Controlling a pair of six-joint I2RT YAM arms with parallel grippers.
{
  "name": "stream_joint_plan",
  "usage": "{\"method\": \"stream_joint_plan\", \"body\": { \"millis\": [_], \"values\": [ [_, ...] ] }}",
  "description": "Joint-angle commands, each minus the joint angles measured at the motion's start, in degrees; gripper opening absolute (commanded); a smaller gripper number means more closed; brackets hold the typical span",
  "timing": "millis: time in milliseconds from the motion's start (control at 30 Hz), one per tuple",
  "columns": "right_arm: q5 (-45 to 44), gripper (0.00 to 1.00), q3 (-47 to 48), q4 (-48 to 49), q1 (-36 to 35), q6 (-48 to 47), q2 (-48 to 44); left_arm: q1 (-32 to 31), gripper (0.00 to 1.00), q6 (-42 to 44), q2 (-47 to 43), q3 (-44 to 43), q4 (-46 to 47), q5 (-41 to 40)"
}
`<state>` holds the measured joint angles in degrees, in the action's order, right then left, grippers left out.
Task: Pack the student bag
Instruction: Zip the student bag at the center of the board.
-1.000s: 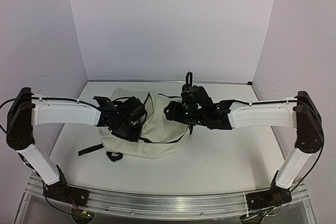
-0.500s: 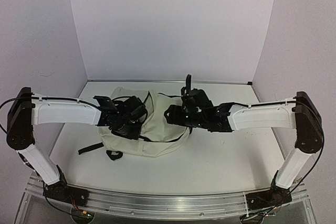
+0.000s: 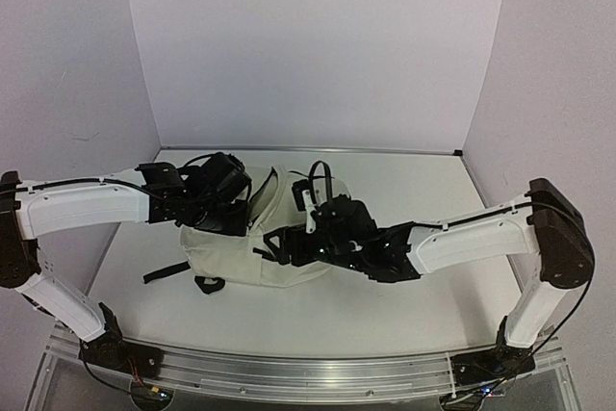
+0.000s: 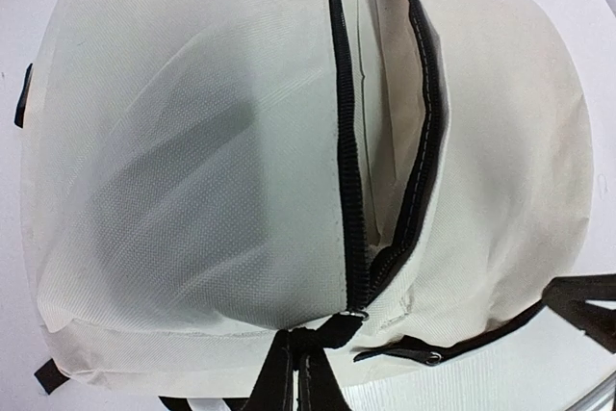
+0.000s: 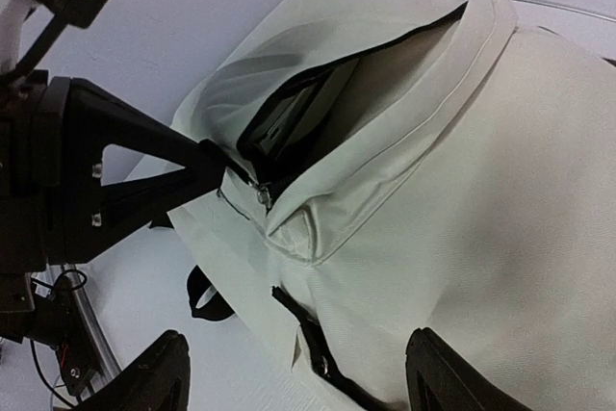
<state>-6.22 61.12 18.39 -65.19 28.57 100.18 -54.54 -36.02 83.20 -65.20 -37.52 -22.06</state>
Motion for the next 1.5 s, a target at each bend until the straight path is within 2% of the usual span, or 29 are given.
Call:
{"method": "stream_joint_plan", "body": {
  "millis": [0,167,433,533,667,900,1200,1467],
  "values": [
    [-5.3,0.76,2.3,9.1,-2.3,-1.7,4.8,0.5,0.0,0.6,-2.4,-3.4,1.4,-1.5],
    [-10.2,0.74,5.9,12.1,-3.3,-4.5,10.2,0.5,0.0,1.4,-2.6,-3.7,1.9,-0.7],
    [-17.2,0.6,12.1,12.2,-3.5,-7.4,18.1,0.5,0.0,3.1,-2.0,-5.2,1.6,-0.5],
    [-17.7,0.49,13.9,12.2,-3.5,-8.2,20.4,0.5,0.0,3.7,-1.6,-6.0,1.4,-0.5],
    [-17.4,0.28,14.9,12.2,-3.5,-9.1,21.7,0.6,0.0,4.8,-1.1,-6.9,1.5,-0.5],
    [-14.6,0.0,10.5,12.3,-3.5,-8.5,17.2,2.5,0.0,6.9,-0.4,-9.0,1.4,0.5],
    [-6.4,0.0,3.0,12.2,-3.5,-4.6,10.9,8.3,0.0,10.8,1.0,-11.0,5.6,9.3],
    [-2.2,0.0,2.5,11.0,-3.5,-3.9,9.8,9.5,0.0,14.1,4.3,-14.9,8.2,18.9]
  ]
}}
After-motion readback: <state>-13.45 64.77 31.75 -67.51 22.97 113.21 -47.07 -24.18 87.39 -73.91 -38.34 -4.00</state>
